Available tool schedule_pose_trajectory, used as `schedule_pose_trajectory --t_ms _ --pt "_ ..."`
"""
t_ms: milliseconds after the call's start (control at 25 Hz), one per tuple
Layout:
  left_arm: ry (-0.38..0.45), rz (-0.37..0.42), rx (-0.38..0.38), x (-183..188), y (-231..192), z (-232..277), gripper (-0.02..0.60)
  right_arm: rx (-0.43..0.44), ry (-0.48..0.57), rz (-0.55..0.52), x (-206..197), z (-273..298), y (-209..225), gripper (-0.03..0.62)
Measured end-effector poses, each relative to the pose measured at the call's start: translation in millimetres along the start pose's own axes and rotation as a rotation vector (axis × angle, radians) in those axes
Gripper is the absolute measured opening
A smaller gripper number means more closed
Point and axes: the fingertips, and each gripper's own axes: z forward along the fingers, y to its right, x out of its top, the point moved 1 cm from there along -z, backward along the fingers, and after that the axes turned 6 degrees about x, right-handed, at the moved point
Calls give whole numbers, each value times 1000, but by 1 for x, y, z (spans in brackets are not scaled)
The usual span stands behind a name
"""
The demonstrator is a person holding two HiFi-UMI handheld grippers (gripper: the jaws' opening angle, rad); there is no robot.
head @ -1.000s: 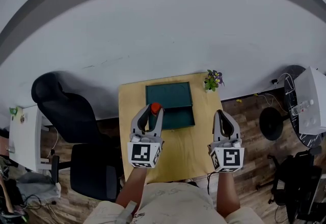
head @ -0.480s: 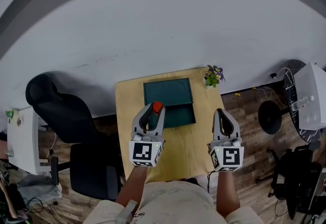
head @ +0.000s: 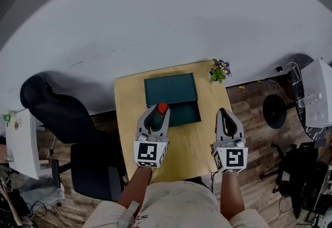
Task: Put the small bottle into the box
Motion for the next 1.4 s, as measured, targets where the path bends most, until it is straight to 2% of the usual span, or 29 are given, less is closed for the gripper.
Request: schedule_pose_trajectory --t_ms 400,720,1120,1400 --pt "-75 -39 -29 -47 2 12 132 16 -41 7 -16 19 -6 21" --pt "-119 -20 -52 -81 6 17 132 52 -85 22 -36 27 -21 21" --pt "-154 12 -86 -105 15 29 132 127 -155 24 -61 30 -48 21" --pt "-180 29 -89 -123 19 34 132 139 -157 9 -62 33 -51 21"
